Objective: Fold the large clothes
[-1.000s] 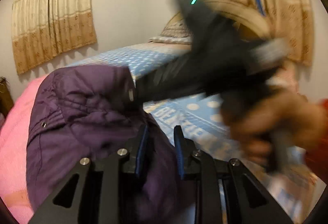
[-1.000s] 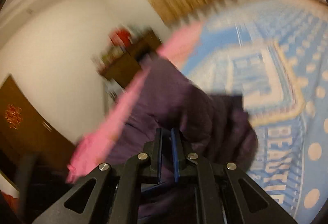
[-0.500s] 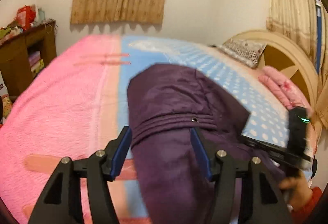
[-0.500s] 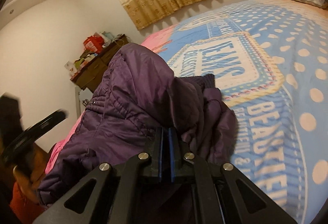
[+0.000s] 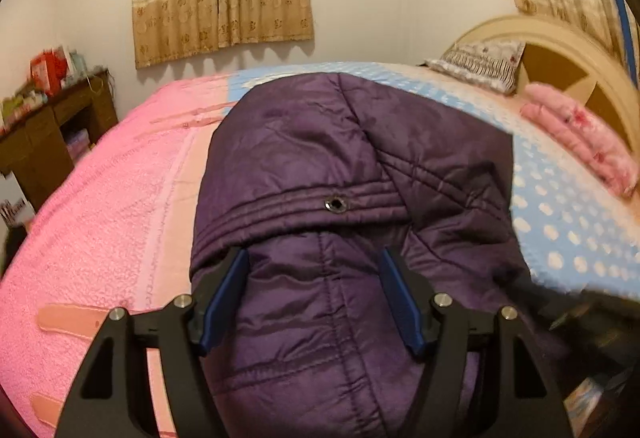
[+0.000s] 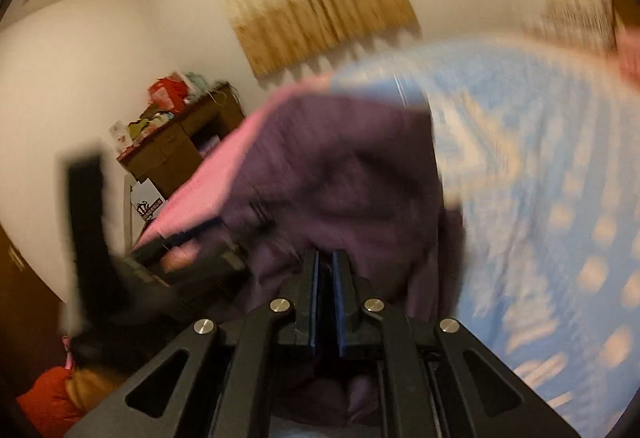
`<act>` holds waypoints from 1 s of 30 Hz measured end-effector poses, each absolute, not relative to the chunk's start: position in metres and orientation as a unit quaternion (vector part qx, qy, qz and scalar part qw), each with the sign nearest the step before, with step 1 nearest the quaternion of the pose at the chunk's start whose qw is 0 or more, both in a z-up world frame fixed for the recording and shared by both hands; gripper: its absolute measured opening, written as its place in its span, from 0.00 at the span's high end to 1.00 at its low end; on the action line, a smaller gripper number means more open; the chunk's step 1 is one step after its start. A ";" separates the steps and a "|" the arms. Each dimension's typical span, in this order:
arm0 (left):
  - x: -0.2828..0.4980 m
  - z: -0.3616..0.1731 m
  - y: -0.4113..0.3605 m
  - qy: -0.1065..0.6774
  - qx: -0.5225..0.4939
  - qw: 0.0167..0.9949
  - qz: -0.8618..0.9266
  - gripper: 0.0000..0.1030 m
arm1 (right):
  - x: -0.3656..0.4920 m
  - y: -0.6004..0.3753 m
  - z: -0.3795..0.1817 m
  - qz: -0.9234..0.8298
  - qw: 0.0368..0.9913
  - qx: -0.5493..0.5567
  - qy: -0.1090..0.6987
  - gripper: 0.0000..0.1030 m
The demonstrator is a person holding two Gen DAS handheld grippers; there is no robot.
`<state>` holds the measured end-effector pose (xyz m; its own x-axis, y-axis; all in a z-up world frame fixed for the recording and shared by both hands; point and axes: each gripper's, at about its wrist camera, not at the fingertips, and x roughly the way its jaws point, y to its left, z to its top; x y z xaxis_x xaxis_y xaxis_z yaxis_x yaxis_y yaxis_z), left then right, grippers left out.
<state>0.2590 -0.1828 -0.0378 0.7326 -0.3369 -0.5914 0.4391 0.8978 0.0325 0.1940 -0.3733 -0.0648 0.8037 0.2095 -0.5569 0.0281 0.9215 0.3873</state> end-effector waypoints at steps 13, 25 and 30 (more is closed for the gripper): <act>0.254 -0.036 -0.188 0.276 0.110 0.933 -0.204 0.28 | 0.188 -0.399 -0.083 0.079 0.906 0.260 0.325 0.91; 0.310 0.021 -0.133 0.279 0.041 0.939 -0.196 0.08 | 0.258 -0.373 0.031 0.051 0.952 0.151 0.260 0.90; 0.371 0.001 -0.159 0.335 -0.018 0.932 -0.140 0.08 | 0.327 -0.364 0.012 -0.013 0.923 0.208 0.323 0.78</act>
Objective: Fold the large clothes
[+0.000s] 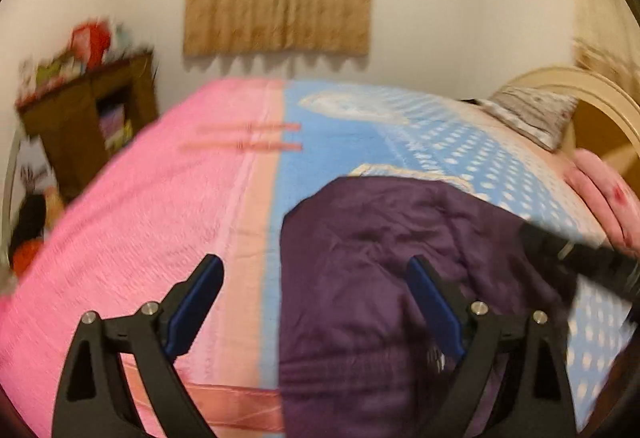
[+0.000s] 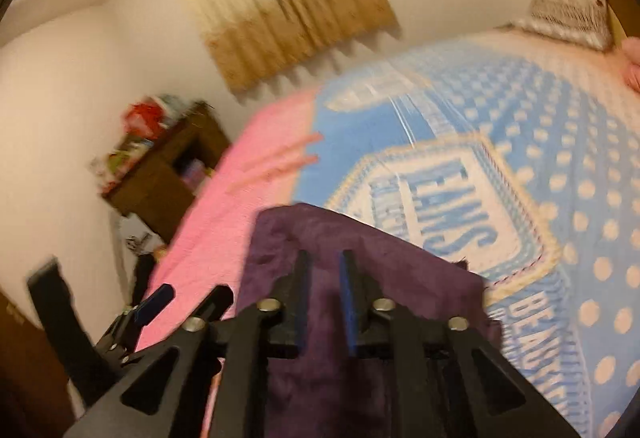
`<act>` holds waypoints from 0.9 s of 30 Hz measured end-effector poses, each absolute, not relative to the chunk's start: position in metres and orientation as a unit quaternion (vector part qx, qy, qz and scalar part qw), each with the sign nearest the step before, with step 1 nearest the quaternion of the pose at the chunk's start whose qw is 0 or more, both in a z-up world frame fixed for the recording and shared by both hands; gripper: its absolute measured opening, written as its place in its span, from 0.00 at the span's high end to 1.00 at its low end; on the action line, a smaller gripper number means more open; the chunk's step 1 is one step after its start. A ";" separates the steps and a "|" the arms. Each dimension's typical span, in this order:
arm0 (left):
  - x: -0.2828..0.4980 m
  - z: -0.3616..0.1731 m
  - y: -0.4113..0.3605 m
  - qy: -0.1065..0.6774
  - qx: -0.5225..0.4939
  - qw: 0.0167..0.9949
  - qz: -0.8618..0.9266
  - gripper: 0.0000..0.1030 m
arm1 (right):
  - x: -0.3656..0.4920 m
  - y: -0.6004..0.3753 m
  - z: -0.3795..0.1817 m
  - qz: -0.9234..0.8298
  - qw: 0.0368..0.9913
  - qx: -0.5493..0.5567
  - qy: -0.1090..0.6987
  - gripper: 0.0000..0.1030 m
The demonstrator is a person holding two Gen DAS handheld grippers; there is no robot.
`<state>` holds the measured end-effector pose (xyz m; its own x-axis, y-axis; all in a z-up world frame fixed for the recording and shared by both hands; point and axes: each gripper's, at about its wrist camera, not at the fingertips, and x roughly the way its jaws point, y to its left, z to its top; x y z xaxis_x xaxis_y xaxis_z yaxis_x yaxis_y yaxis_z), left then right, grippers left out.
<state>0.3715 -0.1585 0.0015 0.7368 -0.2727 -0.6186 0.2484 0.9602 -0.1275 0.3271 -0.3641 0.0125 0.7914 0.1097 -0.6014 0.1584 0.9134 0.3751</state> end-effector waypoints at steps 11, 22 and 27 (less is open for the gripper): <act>0.385 -0.053 -0.211 0.406 -0.013 0.904 -0.135 0.00 | 0.337 -0.402 -0.082 -0.063 0.923 0.179 0.336 0.82; 0.382 -0.046 -0.201 0.423 0.003 0.891 -0.166 0.00 | 0.310 -0.405 -0.075 -0.071 0.925 0.192 0.321 0.82; 0.368 -0.021 -0.164 0.400 0.010 0.886 -0.234 0.00 | 0.265 -0.419 -0.047 -0.011 0.931 0.211 0.299 0.64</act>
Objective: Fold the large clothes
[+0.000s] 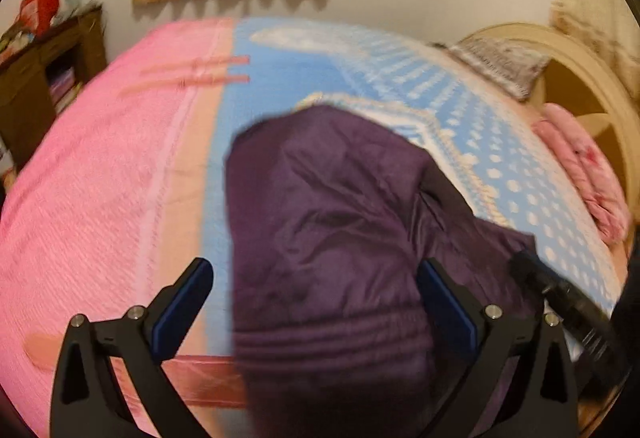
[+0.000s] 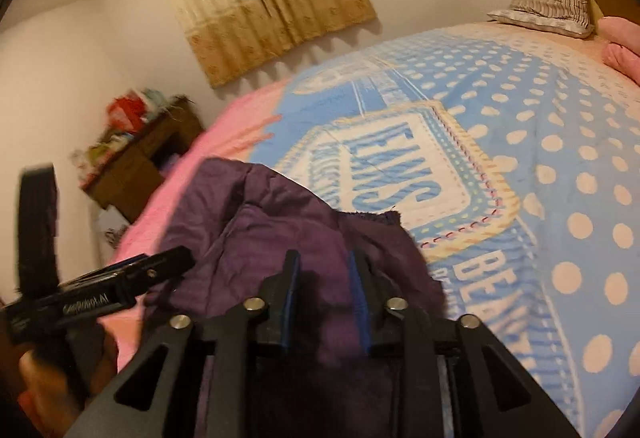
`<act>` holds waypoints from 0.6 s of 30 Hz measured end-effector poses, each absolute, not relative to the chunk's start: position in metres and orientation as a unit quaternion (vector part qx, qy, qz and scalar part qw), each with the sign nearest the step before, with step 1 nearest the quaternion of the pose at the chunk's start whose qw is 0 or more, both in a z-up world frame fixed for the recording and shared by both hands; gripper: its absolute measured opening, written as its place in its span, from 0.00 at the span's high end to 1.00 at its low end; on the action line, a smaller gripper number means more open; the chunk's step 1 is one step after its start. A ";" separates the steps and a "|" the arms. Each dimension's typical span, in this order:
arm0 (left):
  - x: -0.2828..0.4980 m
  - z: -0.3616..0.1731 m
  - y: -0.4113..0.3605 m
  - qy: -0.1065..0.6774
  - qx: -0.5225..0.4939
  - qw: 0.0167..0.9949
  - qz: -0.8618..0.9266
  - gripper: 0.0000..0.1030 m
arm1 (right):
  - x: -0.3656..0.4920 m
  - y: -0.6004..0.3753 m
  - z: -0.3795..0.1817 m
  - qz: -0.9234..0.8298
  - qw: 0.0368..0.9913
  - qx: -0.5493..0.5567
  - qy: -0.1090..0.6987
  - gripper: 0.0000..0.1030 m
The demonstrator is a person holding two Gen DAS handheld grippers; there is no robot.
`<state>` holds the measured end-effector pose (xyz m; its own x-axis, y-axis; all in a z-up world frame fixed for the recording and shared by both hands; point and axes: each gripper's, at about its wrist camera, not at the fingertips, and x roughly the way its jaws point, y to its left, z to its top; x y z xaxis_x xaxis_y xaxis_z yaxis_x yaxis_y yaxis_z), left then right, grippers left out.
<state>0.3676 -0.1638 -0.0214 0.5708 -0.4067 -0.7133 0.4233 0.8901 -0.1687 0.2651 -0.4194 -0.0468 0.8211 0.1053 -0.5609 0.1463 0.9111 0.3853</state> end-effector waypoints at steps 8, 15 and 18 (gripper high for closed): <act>0.379 -0.052 -0.101 0.444 -0.098 0.850 -0.265 0.00 | 0.244 -0.437 -0.041 0.045 0.917 0.274 0.286 0.13; 0.387 -0.074 -0.115 0.450 -0.158 0.820 -0.315 0.00 | 0.257 -0.454 -0.108 0.054 0.891 0.308 0.329 0.05; 0.392 -0.086 -0.119 0.461 -0.176 0.802 -0.337 0.00 | 0.247 -0.464 -0.127 0.063 0.880 0.345 0.319 0.03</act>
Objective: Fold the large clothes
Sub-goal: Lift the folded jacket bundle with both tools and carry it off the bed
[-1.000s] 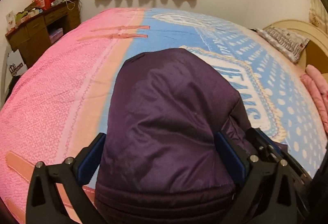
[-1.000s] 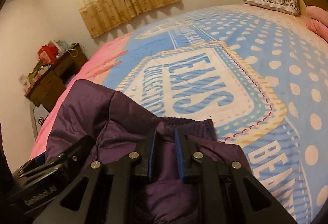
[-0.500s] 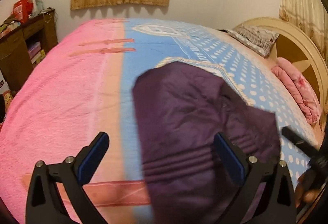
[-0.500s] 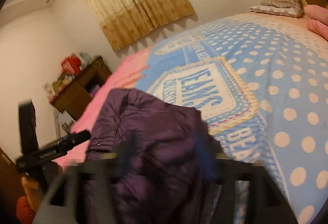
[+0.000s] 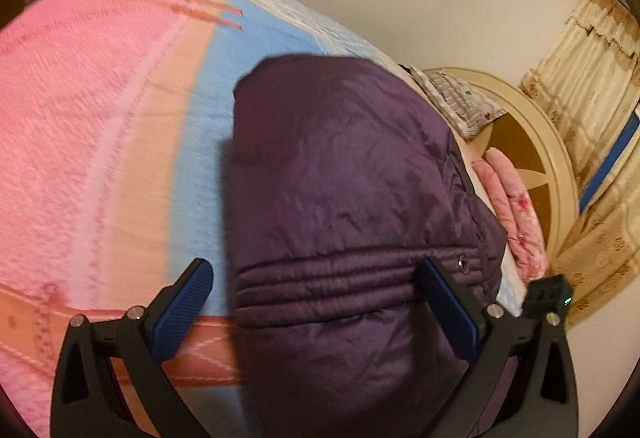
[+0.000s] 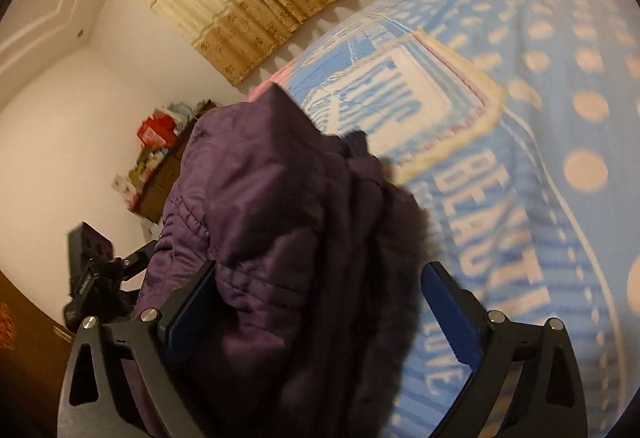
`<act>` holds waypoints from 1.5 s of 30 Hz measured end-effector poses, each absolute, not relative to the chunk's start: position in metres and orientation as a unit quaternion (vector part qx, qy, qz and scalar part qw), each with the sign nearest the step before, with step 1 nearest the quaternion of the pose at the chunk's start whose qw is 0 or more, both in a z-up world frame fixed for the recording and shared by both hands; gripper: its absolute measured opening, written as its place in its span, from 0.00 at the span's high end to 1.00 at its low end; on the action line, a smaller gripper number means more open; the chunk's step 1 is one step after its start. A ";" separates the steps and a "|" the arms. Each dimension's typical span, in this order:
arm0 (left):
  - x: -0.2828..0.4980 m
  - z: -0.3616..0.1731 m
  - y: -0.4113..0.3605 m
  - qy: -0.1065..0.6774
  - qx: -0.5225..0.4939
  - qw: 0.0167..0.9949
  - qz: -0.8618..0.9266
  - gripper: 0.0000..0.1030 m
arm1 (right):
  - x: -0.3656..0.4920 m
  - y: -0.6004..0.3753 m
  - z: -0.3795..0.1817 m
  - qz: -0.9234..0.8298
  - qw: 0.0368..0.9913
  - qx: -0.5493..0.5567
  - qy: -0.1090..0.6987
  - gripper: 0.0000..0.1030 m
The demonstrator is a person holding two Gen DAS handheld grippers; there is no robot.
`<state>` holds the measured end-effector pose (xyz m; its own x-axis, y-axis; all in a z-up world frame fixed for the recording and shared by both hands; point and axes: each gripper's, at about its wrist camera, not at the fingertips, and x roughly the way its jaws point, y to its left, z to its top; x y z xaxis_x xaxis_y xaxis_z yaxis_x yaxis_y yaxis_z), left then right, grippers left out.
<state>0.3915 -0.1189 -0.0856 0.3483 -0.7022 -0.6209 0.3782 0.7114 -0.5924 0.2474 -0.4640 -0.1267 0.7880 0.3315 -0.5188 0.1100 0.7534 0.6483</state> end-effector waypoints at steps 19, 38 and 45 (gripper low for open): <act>0.344 -0.061 -0.115 0.416 -0.177 0.808 -0.378 0.19 | 0.245 -0.448 -0.115 0.155 0.860 0.365 0.320 0.47; 0.224 0.008 0.172 0.329 -0.212 0.908 -0.152 0.19 | 0.246 -0.164 -0.044 0.410 0.805 0.285 0.322 0.48; 0.263 -0.050 0.252 0.366 -0.210 0.907 -0.010 0.19 | 0.308 -0.045 -0.108 0.448 0.761 0.280 0.377 0.48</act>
<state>0.2631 0.2518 -0.0505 0.7324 -0.1722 -0.6587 -0.1354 0.9113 -0.3888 0.3081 -0.0451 -0.1080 0.3152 0.8923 -0.3232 -0.4705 0.4428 0.7633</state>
